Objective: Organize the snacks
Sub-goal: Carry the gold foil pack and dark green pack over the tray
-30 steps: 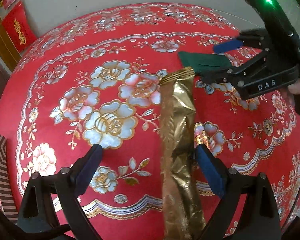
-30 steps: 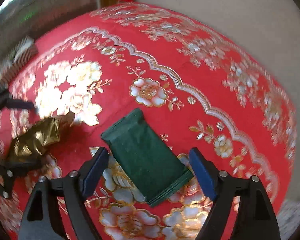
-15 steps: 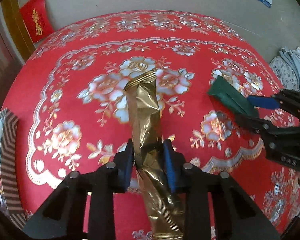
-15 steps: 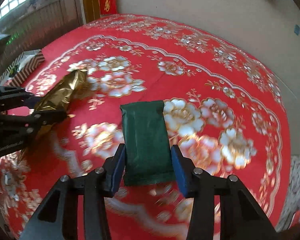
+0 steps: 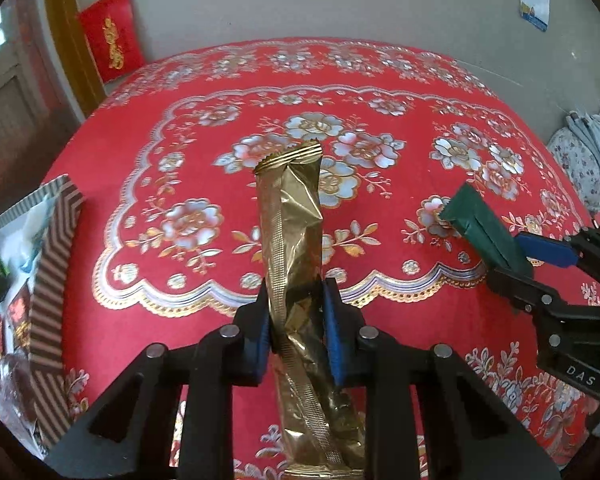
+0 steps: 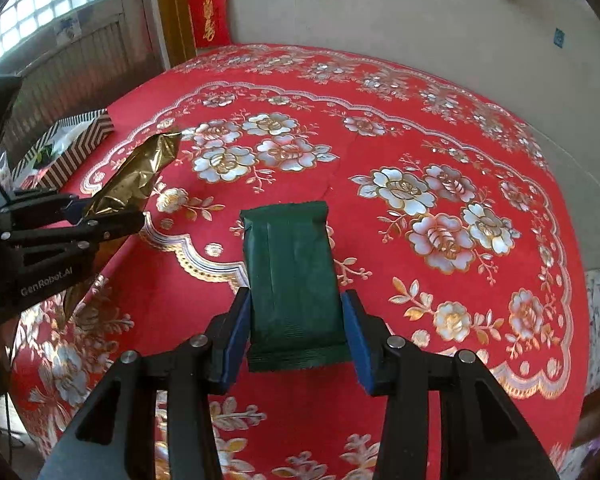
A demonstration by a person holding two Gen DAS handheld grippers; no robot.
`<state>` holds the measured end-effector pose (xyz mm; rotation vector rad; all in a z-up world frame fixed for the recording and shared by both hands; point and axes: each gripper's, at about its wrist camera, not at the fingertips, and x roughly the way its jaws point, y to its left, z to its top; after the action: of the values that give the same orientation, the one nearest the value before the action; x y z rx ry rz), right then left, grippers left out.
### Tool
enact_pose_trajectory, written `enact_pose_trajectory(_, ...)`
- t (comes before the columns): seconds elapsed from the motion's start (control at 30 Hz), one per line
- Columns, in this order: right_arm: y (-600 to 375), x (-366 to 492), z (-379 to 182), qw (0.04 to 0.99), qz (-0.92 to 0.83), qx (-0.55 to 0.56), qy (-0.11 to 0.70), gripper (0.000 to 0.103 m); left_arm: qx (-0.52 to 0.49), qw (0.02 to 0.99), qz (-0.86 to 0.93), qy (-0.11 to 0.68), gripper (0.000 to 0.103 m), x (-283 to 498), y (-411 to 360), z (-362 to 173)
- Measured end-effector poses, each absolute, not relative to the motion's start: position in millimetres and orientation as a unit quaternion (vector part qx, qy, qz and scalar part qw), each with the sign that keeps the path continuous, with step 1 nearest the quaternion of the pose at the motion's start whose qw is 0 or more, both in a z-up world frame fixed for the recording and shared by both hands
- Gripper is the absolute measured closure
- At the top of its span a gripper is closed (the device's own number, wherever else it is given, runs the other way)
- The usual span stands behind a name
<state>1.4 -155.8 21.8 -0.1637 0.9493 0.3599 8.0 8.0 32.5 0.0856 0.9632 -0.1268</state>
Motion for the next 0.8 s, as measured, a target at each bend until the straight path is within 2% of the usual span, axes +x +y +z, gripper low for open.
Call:
enact_pose_trajectory(0.53, -113.3, -25.2, 35.7, 0.892, 0.157, 0.002, 0.424, 0.058, 0.044, 0.909, -0.025, 0.414, 0.078, -24.8, 35.5, 55.6)
enact_pose_trajectory(0.8, -66.9, -29.5, 44.3, 0.890, 0.188, 0.000, 0.415, 0.058, 0.032, 0.913, 0.002, 0.407, 0.078, -37.3, 72.3, 63.6)
